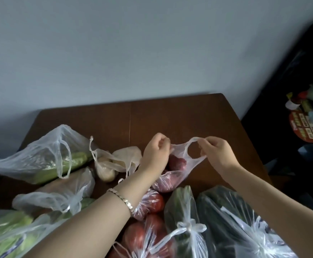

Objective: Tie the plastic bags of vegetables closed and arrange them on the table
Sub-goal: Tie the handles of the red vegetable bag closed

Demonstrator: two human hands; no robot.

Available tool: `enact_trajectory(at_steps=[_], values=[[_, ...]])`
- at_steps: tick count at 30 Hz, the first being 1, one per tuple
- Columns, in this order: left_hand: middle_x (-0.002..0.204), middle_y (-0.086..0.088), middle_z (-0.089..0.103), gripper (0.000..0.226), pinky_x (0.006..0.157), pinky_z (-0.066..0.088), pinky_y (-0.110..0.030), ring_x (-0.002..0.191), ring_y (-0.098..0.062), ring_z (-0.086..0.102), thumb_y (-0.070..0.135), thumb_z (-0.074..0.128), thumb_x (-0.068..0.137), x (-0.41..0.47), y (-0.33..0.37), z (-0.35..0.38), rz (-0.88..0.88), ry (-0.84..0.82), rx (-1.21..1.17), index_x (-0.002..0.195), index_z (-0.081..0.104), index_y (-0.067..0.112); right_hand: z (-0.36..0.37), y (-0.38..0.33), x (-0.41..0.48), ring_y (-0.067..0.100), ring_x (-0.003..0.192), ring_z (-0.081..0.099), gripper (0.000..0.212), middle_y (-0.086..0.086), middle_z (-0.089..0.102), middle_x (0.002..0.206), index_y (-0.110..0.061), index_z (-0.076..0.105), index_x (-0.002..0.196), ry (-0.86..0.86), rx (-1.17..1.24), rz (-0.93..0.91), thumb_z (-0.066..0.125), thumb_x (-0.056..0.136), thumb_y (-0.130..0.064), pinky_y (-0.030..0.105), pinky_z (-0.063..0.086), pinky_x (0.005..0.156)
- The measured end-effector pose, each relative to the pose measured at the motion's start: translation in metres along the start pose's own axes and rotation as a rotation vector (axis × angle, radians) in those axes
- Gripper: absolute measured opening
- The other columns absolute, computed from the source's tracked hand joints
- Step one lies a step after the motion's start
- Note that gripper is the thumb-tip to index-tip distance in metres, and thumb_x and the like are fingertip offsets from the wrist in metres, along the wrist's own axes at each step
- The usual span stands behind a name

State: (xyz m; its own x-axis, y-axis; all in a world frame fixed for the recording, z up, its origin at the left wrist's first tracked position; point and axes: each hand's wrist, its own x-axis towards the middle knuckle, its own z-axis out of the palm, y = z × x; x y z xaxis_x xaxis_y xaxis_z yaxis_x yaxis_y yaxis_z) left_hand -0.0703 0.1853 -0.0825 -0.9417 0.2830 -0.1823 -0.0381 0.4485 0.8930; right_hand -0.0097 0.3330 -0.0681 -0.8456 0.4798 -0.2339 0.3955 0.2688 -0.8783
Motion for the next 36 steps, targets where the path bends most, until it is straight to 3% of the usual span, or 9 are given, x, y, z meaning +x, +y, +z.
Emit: enact_trajectory(at_steps=[3, 6, 13, 19, 26, 28, 31, 33, 36], values=[[0.115, 0.006, 0.050, 0.042, 0.088, 0.047, -0.034, 0.101, -0.018, 0.056, 0.027, 0.058, 0.085, -0.004, 0.002, 0.000, 0.009, -0.218, 0.427, 0.123, 0.041, 0.025, -0.009, 0.002, -0.006, 0.012, 0.050, 0.034, 0.036, 0.010, 0.044, 0.058, 0.011, 0.055, 0.070, 0.050, 0.042, -0.036, 0.051, 0.088, -0.019, 0.015, 0.028, 0.040], [0.119, -0.001, 0.060, 0.034, 0.095, 0.042, -0.041, 0.107, -0.025, 0.057, 0.019, 0.048, 0.087, -0.011, -0.001, 0.001, 0.052, -0.361, 0.840, 0.121, 0.045, 0.022, -0.020, 0.010, -0.017, 0.012, 0.049, 0.032, 0.038, 0.010, 0.040, 0.056, 0.013, 0.050, 0.066, 0.078, -0.016, -0.095, 0.052, 0.088, -0.019, 0.013, 0.024, 0.037], [0.135, -0.009, 0.053, 0.050, 0.099, 0.042, -0.028, 0.122, -0.023, 0.051, -0.001, 0.041, 0.092, -0.022, -0.006, -0.010, 0.273, -0.151, 0.862, 0.140, 0.036, 0.012, -0.052, 0.029, -0.034, 0.016, 0.053, 0.035, 0.037, 0.009, 0.040, 0.052, 0.014, 0.050, 0.065, 0.218, 0.011, -0.109, 0.053, 0.086, -0.016, 0.027, 0.029, 0.050], [0.095, -0.007, 0.065, 0.024, 0.070, 0.042, -0.030, 0.091, -0.025, 0.063, 0.022, 0.033, 0.099, -0.040, 0.000, -0.002, 0.236, 0.129, 0.566, 0.093, 0.053, 0.008, -0.061, 0.033, -0.053, 0.012, 0.049, 0.030, 0.037, 0.001, 0.035, 0.048, -0.004, 0.040, 0.055, 0.203, 0.003, -0.172, 0.054, 0.086, -0.019, 0.015, 0.025, 0.042], [0.074, -0.004, 0.066, 0.028, 0.087, 0.049, -0.040, 0.076, -0.020, 0.060, 0.023, 0.034, 0.100, -0.030, 0.009, 0.015, -0.260, 0.225, -0.241, 0.093, 0.060, 0.015, -0.062, 0.042, -0.062, 0.014, 0.052, 0.030, 0.042, 0.008, 0.040, 0.054, 0.013, 0.046, 0.065, 0.128, -0.037, -0.186, 0.055, 0.087, -0.021, 0.017, 0.025, 0.042], [0.059, -0.002, 0.061, 0.027, 0.087, 0.049, -0.045, 0.067, -0.024, 0.056, 0.021, 0.038, 0.098, -0.030, 0.008, 0.014, -0.280, 0.172, -0.175, 0.087, 0.061, 0.011, -0.063, 0.042, -0.062, 0.013, 0.052, 0.030, 0.040, 0.007, 0.040, 0.055, 0.009, 0.044, 0.063, 0.125, -0.029, -0.174, 0.055, 0.087, -0.021, 0.017, 0.025, 0.044], [0.090, -0.018, 0.068, 0.029, 0.070, 0.046, -0.033, 0.087, -0.034, 0.063, 0.024, 0.046, 0.095, -0.032, 0.009, 0.004, -0.263, -0.006, 0.482, 0.102, 0.064, 0.001, -0.067, 0.044, -0.060, 0.012, 0.052, 0.030, 0.034, 0.005, 0.038, 0.056, -0.002, 0.042, 0.060, 0.134, -0.013, -0.150, 0.054, 0.088, -0.019, 0.025, 0.026, 0.048], [0.076, -0.012, 0.064, 0.033, 0.059, 0.039, -0.027, 0.069, -0.026, 0.061, 0.029, 0.048, 0.095, -0.035, 0.008, -0.007, -0.269, -0.111, 0.801, 0.094, 0.065, 0.001, -0.068, 0.047, -0.057, 0.012, 0.053, 0.034, 0.034, 0.006, 0.044, 0.059, 0.004, 0.046, 0.066, 0.143, -0.028, -0.144, 0.051, 0.089, -0.021, 0.026, 0.029, 0.050], [0.060, -0.004, 0.055, 0.035, 0.059, 0.040, -0.025, 0.056, -0.019, 0.056, 0.032, 0.053, 0.091, -0.033, 0.017, -0.018, -0.280, -0.081, 0.531, 0.066, 0.060, 0.008, -0.069, 0.047, -0.053, 0.016, 0.061, 0.044, 0.029, 0.010, 0.053, 0.070, 0.004, 0.056, 0.080, 0.173, -0.029, -0.158, 0.049, 0.092, -0.022, 0.027, 0.035, 0.056]])
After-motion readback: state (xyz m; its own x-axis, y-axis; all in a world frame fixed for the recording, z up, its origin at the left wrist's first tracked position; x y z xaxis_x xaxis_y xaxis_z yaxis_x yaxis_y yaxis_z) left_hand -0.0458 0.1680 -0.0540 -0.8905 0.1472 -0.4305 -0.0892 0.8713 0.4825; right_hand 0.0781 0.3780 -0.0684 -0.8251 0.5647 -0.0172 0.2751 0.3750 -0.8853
